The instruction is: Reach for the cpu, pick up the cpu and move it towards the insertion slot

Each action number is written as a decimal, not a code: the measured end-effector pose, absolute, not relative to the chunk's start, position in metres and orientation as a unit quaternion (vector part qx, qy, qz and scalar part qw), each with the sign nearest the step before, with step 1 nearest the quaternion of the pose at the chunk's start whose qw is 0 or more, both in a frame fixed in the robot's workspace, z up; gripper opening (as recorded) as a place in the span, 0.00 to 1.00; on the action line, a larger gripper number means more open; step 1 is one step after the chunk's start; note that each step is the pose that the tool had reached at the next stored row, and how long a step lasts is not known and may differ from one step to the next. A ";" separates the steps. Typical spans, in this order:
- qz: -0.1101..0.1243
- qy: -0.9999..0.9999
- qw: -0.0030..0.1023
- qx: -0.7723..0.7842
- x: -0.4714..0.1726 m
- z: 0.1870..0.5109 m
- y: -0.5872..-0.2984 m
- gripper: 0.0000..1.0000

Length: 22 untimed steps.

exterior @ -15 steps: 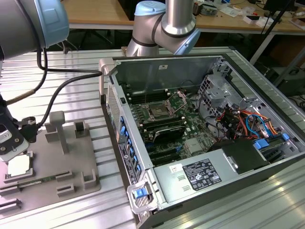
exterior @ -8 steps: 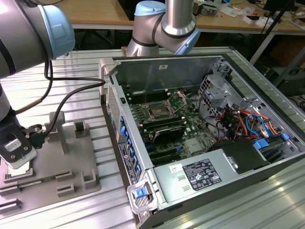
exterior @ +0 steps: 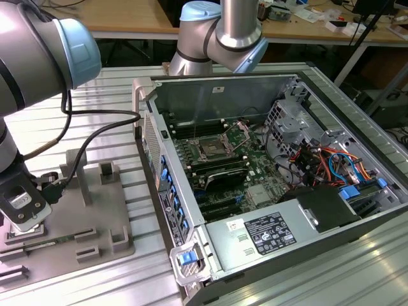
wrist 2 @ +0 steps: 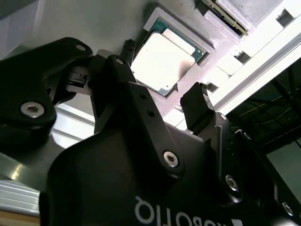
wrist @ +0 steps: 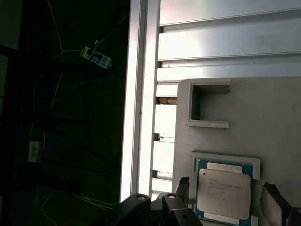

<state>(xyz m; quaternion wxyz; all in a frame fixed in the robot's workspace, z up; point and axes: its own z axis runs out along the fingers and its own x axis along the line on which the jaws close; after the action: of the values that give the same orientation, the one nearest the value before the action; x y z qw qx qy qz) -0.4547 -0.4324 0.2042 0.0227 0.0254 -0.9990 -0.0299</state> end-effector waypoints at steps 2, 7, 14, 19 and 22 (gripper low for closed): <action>-0.030 -0.999 0.023 0.025 -0.455 0.204 -0.432 0.67; -0.030 -0.999 0.022 0.025 -0.455 0.201 -0.432 0.75; -0.015 -0.999 0.022 0.023 -0.455 0.186 -0.429 0.66; -0.015 -0.999 0.022 0.023 -0.455 0.186 -0.429 0.58; -0.015 -0.999 0.022 0.022 -0.455 0.187 -0.429 0.55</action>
<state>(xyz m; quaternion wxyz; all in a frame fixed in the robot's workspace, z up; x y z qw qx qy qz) -0.4548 -0.4288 0.1865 0.0217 0.0223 -0.9994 -0.0153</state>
